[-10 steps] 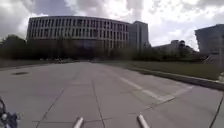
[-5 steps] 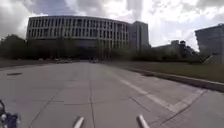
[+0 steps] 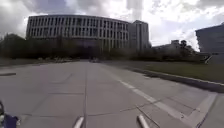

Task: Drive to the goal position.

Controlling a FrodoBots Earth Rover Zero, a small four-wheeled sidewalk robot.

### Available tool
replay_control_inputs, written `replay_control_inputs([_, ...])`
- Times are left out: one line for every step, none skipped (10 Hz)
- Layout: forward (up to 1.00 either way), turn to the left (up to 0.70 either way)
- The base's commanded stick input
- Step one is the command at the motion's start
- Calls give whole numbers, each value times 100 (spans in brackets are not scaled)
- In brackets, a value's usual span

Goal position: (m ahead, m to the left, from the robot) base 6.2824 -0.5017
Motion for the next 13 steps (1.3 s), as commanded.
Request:
replay_control_inputs([70, 2])
replay_control_inputs([70, 0])
replay_control_inputs([70, 0])
replay_control_inputs([70, 0])
replay_control_inputs([70, 0])
replay_control_inputs([70, 0])
replay_control_inputs([70, 0])
replay_control_inputs([70, 0])
replay_control_inputs([70, 0])
replay_control_inputs([70, 0])
replay_control_inputs([70, 0])
replay_control_inputs([70, 0])
replay_control_inputs([70, 0])
